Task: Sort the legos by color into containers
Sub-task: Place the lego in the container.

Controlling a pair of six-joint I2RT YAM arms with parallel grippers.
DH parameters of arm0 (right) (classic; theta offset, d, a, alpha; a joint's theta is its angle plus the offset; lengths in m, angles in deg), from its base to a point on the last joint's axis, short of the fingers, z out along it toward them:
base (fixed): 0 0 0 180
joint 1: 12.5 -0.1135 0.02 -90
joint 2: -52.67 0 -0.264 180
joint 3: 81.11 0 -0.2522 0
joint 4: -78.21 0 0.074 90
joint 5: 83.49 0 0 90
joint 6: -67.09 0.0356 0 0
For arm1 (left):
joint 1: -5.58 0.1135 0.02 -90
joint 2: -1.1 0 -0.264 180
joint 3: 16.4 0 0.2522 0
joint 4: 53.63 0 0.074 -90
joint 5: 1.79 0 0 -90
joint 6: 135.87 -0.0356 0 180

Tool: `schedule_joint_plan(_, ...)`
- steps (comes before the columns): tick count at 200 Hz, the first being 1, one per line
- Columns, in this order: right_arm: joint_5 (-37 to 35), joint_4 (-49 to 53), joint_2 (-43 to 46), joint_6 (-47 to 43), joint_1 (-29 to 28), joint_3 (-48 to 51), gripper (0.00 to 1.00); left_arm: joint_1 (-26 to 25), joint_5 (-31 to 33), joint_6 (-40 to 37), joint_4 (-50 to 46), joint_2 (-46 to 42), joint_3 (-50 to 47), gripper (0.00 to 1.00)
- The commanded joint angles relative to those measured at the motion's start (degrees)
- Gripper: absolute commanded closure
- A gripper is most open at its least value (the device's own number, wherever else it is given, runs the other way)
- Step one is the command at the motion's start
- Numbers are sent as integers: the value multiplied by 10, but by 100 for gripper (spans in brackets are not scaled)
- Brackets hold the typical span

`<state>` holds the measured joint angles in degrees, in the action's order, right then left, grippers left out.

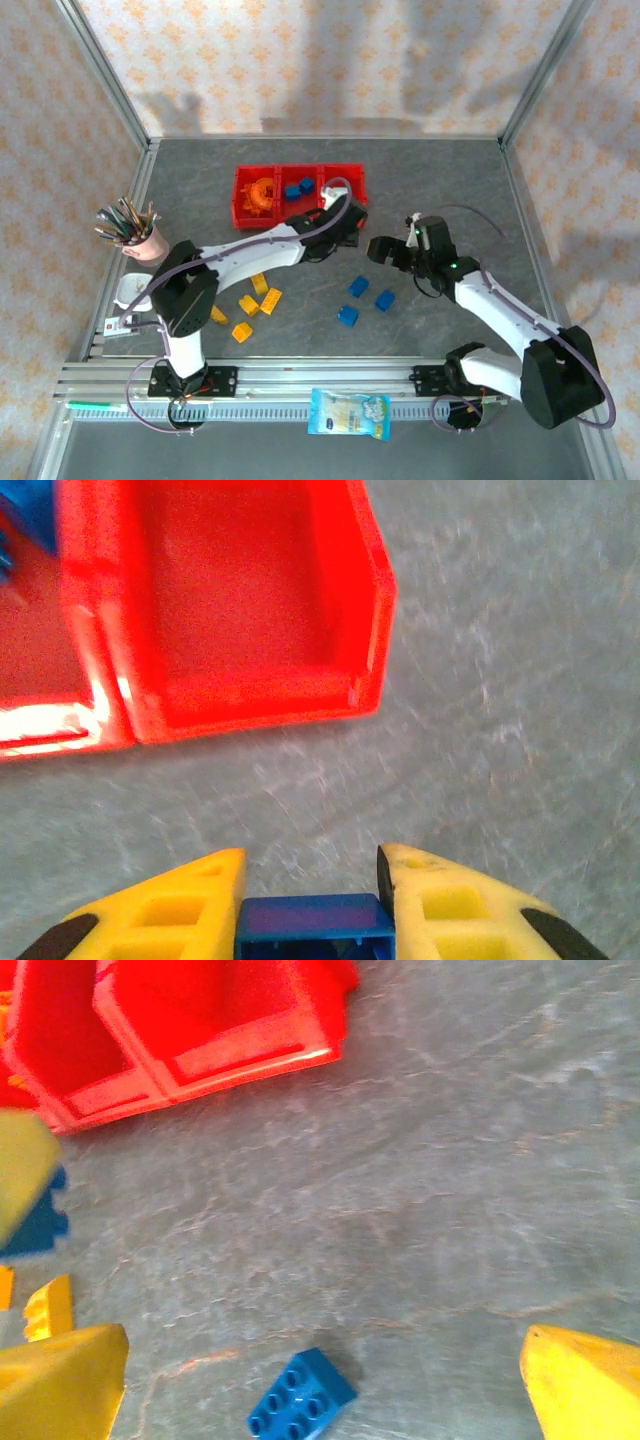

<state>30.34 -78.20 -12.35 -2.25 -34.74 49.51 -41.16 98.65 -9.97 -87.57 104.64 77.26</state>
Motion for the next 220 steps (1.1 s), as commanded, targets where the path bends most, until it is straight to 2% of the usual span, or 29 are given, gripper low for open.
schedule_joint_plan(1, -17, -19, -31, -12, -32, -38, 0, 42, 37, -20, -3, -21, -10, 74)
schedule_joint_plan(26, -22, -40, -80, -5, -61, -71, 0, 86, 44, -44, 7, -16, 7, 74)
schedule_joint_plan(48, -31, -58, -109, 9, -63, -89, 0, 116, 61, -56, -3, 15, 46, 74)
schedule_joint_plan(81, -38, -64, -140, 13, -63, -111, 0, 138, 91, -79, -14, 84, 114, 73)
schedule_joint_plan(107, -47, -57, -146, 10, -63, -122, 0, 159, 90, -76, -34, 137, 163, 73)
schedule_joint_plan(125, -51, -53, -145, 8, -63, -125, 0, 169, 90, -77, -35, 162, 180, 71)
schedule_joint_plan(140, -54, -51, -144, 7, -63, -127, 0, 174, 80, -76, -45, 177, 194, 64)
schedule_joint_plan(153, -56, -49, -143, 7, -63, -127, 0, 174, 79, -74, -47, 179, 196, 57)
schedule_joint_plan(172, -56, -47, -142, 5, -63, -131, 0, 174, 78, -73, -50, 173, 196, 52)
schedule_joint_plan(196, -58, -41, -138, 3, -62, -135, 0, 174, 76, -71, -54, 152, 186, 50)
schedule_joint_plan(220, -50, -38, -124, 9, -54, -129, 0, 171, 34, -68, -42, 108, 147, 49)
